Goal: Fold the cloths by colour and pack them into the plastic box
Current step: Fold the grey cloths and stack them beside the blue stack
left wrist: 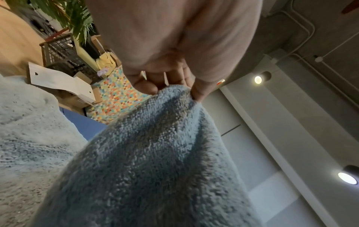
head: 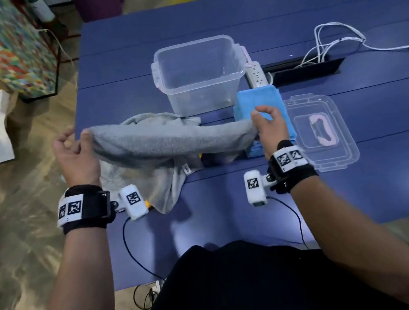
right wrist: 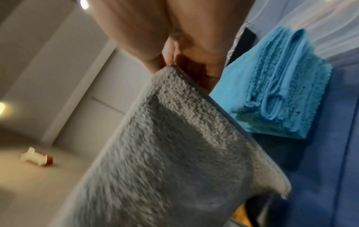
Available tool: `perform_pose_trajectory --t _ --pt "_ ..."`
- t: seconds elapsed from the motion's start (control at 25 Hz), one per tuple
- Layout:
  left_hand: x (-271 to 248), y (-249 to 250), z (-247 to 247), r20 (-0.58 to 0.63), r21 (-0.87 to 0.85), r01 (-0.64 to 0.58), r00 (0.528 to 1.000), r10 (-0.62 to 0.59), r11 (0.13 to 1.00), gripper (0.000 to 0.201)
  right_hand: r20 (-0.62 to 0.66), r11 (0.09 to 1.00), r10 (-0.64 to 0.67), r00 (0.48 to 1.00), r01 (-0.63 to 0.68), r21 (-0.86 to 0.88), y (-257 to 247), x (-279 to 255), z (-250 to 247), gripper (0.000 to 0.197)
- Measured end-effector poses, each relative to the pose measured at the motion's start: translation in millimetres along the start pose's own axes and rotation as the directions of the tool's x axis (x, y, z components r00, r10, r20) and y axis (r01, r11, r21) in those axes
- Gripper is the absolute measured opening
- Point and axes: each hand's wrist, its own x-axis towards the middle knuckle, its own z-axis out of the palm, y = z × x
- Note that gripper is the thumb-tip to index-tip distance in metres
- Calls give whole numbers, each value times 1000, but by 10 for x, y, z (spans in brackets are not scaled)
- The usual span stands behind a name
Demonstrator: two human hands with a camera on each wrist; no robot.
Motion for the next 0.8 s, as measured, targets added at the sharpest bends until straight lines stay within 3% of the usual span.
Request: perform_pose_trajectory --t 0.08,0.12,0.2,0.28,0.32,0.36,0.48,0.68,0.8 --pt "14 -75 38 21 73 -37 999 35 997 20 164 996 10 986 -24 83 -76 86 -115 26" --pt "38 -117 57 32 86 -37 999 34 996 24 236 999 -31 971 28 19 -121 111 -170 37" --pt "64 -173 74 91 80 -9 996 1 997 27 278 940 -101 955 183 -288 -142 157 -224 51" --pt "53 -182 77 177 49 30 983 -38 998 29 247 770 -178 953 291 -567 -131 163 -224 51" --pt "39 -170 70 205 48 29 978 -38 998 31 245 713 -208 947 318 -625 -144 159 -221 50" --pt "38 -170 55 212 65 14 977 -27 998 31 249 710 -215 944 326 -624 -149 153 -220 47" --pt "51 -170 -36 144 213 -69 989 39 975 28 256 815 -204 945 309 -491 -194 185 -206 32" --pt "-50 -174 -62 44 392 -164 986 160 905 19 177 821 -321 930 367 -438 -245 248 -229 14" --pt "-182 -120 -46 118 313 -229 972 201 922 9 162 954 -241 957 264 -140 -141 202 -303 9"
